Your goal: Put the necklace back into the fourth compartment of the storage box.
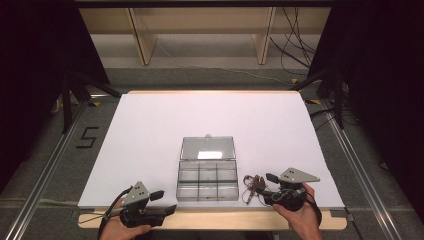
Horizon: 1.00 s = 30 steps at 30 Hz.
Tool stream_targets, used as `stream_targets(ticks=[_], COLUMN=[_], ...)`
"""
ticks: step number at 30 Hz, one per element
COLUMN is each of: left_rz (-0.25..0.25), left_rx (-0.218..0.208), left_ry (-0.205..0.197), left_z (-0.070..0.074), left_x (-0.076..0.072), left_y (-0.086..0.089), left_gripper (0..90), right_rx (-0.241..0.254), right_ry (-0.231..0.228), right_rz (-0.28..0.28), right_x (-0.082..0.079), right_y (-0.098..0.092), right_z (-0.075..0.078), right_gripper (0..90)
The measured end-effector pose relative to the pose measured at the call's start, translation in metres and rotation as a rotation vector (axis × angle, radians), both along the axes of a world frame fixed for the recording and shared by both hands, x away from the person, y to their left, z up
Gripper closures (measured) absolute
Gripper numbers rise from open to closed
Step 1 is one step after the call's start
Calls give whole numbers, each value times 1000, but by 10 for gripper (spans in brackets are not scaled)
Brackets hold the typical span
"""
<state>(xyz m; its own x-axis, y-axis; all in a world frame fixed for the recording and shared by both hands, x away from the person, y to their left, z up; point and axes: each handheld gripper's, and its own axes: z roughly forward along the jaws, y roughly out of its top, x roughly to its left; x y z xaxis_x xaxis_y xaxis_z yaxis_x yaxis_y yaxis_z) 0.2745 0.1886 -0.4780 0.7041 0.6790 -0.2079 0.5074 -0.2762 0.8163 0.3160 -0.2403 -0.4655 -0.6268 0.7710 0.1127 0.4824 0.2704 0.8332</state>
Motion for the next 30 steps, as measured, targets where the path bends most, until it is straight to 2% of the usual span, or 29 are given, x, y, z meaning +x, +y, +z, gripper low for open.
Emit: stream_targets(ticks=[1, 2, 3, 4, 5, 6, 8, 9, 10, 13, 15, 16, 18, 20, 22, 23, 24, 25, 26, 27, 29, 30], left_rz=[0, -7, -7, -8, -6, -4, -2, -1, -2, -13, -8, -28, -27, -26, -23, -27, -27, -27, -27, -27, -21, -11], left_rx=[0, 22, 22, 8, 9, 3, 1, 2, -2, 14, 7, 21, 16, 14, 17, 19, 19, 18, 18, 18, 9, 6], left_ry=[0, -2, -2, -6, 0, 0, 2, 0, -2, 11, 6, -7, -11, -11, -4, -6, -6, -7, -7, -8, -1, 5], left_z=[0, -1, -1, -3, -2, -3, -3, -3, -4, -5, -6, -5, -5, -5, -5, -6, -6, -5, -5, -5, -6, -6], left_x=[0, -1, -1, -1, -1, -1, -2, -2, -2, -1, -2, -1, -1, -1, -1, -1, -1, -1, -1, -1, -1, -2], left_y=[0, 0, 0, -1, -2, -2, -2, -3, -3, -4, -6, -5, -4, -4, -4, -5, -5, -5, -5, -5, -5, -6], left_gripper=[318, 318, 317, 317, 317, 317, 317, 317, 317, 317, 318, 318, 319, 319, 319, 319, 319, 319, 319, 319, 319, 319], right_rx=[0, -2, -2, -27, -32, -50, -45, -77, -81, -99, -122, -131, -145, -154, -186, -186, -186, -230, -230, -241, -257, -273], right_ry=[0, 30, 30, 10, 5, 15, 57, 51, 71, 86, 104, 104, 110, 95, 99, 118, 118, 127, 127, 138, 121, 106], right_rz=[0, -25, -25, -10, -5, -14, -24, -14, -11, -2, 9, 9, 16, 20, 38, 31, 31, 34, 34, 16, 21, 20], right_x=[0, 1, 1, 5, 8, 12, 15, 17, 18, 19, 20, 21, 21, 22, 24, 24, 24, 23, 23, 21, 22, 22], right_y=[0, 1, 1, 0, 0, 2, 6, 5, 7, 9, 12, 13, 16, 17, 21, 24, 24, 26, 26, 27, 26, 23], right_z=[0, 0, 0, -1, -2, -3, -6, -7, -8, -11, -13, -14, -15, -17, -19, -20, -20, -21, -21, -19, -20, -19], right_gripper=[399, 399, 399, 398, 398, 395, 382, 382, 379, 377, 370, 366, 363, 360, 362, 362, 362, 389, 389, 431, 465, 583])
